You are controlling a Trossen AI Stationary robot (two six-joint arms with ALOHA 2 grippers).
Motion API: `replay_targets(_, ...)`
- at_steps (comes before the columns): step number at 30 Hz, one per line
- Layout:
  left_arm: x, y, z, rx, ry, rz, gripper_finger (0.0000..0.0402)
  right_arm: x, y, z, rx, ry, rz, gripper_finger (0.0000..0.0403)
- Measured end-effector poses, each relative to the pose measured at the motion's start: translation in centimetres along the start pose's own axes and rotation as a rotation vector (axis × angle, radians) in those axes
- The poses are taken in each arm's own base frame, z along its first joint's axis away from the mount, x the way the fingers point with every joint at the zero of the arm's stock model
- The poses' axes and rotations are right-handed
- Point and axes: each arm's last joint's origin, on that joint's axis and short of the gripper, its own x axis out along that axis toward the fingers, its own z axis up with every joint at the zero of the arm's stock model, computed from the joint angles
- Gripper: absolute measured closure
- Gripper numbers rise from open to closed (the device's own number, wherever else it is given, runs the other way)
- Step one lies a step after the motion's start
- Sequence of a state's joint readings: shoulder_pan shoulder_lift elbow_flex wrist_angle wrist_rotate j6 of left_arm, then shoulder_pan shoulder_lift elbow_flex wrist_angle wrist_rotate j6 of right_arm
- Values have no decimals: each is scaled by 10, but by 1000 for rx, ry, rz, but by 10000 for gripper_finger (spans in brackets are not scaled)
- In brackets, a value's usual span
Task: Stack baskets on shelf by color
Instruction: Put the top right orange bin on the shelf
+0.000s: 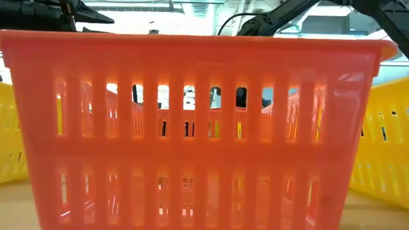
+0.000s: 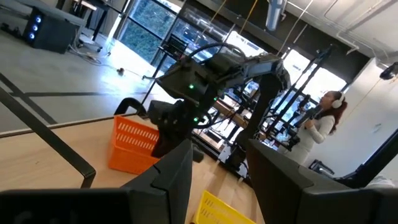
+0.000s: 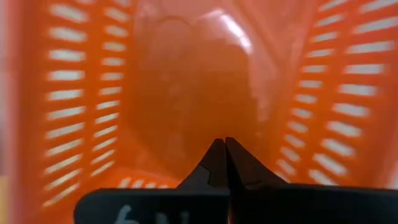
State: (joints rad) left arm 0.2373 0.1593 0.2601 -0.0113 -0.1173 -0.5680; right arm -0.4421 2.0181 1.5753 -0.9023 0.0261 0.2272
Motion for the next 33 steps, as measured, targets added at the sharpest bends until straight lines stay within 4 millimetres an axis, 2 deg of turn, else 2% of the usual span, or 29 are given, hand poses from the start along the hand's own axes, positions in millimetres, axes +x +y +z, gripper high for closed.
replay_targets(7,0,0,0,0,1,1,262,-3,-20,3,58,-14,-70,403)
replay_targets(12,0,0,0,0,1,0,262,-3,-33,-2,88,58,-96,403)
replay_targets(19,0,0,0,0,3,2,262,-5,-34,-11,78,147,-136,403)
replay_targets(23,0,0,-1,0,8,4,262,-9,-25,-15,65,162,-140,403)
replay_targets(28,0,1,-1,1,12,6,262,-38,-11,-13,26,43,-176,403)
replay_targets(31,0,1,-2,2,21,12,262,-72,-4,-7,18,-78,-169,403)
replay_targets(33,0,1,-2,2,21,13,262,-94,2,-2,-8,-175,-96,403)
